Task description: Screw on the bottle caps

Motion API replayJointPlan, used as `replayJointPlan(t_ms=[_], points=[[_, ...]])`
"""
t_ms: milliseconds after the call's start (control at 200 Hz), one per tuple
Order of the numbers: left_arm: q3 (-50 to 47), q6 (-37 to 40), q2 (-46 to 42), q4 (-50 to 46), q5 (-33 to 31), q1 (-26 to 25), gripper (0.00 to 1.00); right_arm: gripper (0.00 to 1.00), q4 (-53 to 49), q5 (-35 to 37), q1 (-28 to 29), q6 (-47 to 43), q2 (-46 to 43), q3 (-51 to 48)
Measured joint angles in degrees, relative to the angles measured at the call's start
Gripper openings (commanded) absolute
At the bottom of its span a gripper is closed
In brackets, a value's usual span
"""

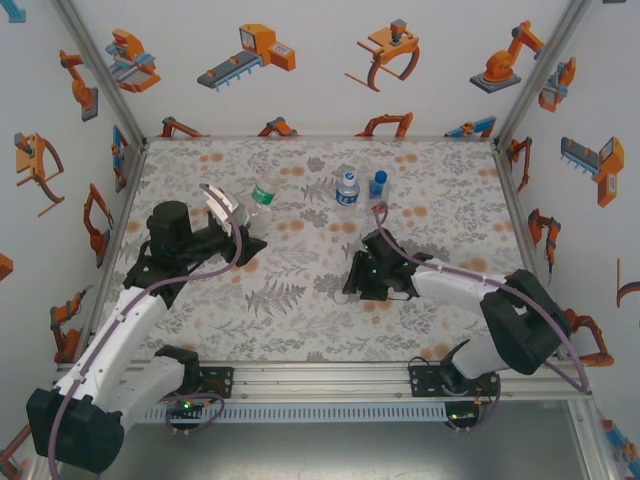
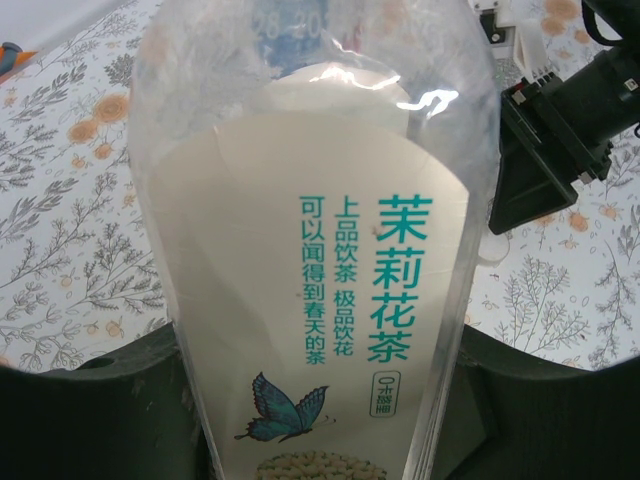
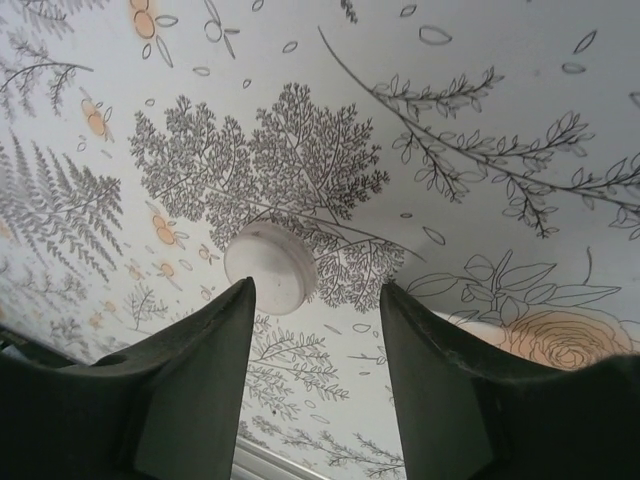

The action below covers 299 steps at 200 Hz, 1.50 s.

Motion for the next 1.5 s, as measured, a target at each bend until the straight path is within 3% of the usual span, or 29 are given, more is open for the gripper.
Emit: replayJointPlan(t_ms=[551,1132,1497], points=[[0.0,0.17,0.02,-0.2,0.0,0.0,0.0,0.54,-17.57,10.4,9.86,-9.97,16.61,22.23],[0.02,0.2,0.76,-0.39,-0.02,0.0,0.0,0.45,-21.27,12.72,12.48,-11.1,16.94,22.91],[0.07,0.2,0.83,-0.48,-0.02,0.0,0.0,0.44,-21.27,12.72,12.66,-11.08,16.94,22.91]])
